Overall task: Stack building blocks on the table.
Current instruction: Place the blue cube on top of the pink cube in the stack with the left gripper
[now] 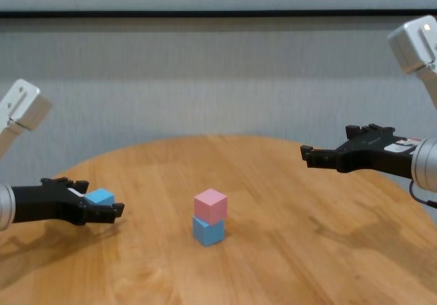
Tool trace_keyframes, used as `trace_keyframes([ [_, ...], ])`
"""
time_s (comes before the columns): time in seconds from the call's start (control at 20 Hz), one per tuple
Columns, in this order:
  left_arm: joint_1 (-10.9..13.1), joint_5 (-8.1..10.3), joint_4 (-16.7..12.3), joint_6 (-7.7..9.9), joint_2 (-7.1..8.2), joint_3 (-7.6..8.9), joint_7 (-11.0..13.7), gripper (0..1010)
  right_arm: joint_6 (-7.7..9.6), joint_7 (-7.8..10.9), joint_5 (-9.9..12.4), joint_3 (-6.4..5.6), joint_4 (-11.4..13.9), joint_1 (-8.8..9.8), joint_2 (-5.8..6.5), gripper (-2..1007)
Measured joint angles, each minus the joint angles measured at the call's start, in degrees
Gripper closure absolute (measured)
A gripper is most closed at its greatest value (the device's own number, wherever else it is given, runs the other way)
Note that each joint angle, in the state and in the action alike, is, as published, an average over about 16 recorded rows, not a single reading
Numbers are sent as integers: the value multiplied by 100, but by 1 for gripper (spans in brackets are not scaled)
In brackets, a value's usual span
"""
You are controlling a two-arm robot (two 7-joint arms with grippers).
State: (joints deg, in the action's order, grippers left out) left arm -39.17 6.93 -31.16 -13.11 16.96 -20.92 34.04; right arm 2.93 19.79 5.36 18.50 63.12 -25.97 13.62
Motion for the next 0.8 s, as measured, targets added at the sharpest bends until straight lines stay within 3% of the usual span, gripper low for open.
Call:
trace_keyframes([
  [0.5,-107,-79,221,-54,-66,16,55,13,0,0,0,0,0,0,0,1],
  [0.8,-146,-121,291,-65,-85,19,82,67,0,0,0,0,0,0,0,1],
])
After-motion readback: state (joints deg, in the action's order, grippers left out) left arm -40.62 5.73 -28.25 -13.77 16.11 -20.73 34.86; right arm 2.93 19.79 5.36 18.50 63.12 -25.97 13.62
